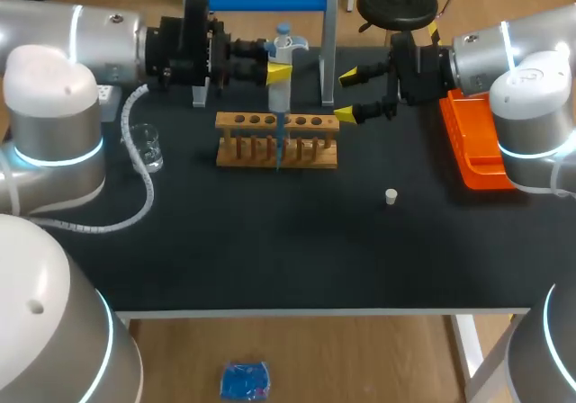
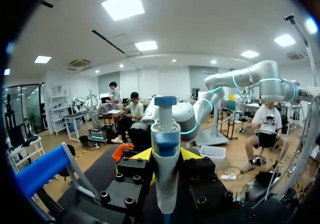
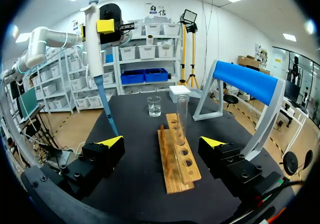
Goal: Invert the test tube, pick up the pipette, mount the tip to pipette, aspirate from beaker and dispense into the tube, eject the tip, return the pipette, and cap with the stopper.
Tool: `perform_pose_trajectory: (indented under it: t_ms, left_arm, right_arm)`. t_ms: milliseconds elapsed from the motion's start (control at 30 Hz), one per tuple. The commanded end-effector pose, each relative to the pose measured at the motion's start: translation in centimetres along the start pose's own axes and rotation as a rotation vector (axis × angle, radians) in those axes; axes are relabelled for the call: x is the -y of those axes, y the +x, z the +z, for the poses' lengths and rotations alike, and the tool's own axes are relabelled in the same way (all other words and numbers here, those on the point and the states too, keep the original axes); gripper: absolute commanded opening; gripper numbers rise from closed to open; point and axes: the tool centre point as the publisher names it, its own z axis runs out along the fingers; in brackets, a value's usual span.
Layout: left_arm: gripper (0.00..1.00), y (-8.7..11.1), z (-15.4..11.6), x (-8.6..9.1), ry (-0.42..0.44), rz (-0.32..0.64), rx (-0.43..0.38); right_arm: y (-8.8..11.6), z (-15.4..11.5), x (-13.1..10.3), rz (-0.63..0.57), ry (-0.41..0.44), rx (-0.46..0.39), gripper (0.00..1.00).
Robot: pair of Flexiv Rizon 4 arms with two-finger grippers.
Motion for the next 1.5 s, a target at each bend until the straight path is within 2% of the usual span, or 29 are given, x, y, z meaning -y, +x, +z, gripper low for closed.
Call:
perform_pose_trajectory:
  t_ms: [33,633,800,1167,1400,1500]
  left_arm:
    - [0.00,0.4,-0.2,0.0,0.004,0.002,0.013]
    - [0.00,0.4,-0.2,0.0,0.007,0.000,0.012]
    - [0.00,0.4,-0.2,0.0,0.007,0.000,0.012]
    - [0.00,0.4,-0.2,0.0,0.007,0.000,0.012]
    - [0.00,0.4,-0.2,0.0,0.007,0.000,0.012]
    - [0.00,0.4,-0.2,0.0,0.007,0.000,0.012]
  right_arm:
    - [0.0,0.0,0.0,-0.001,0.000,0.001,1.00]
    - [0.0,0.0,0.0,-0.001,0.000,0.001,1.00]
    - [0.7,-1.5,-0.4,0.005,-0.018,-0.015,1.00]
    - [5.5,-5.4,0.9,0.003,-0.128,-0.103,1.00]
    - [9.1,-6.8,-0.1,-0.067,-0.260,-0.171,1.00]
    - [10.3,-6.7,-0.7,-0.096,-0.275,-0.185,1.00]
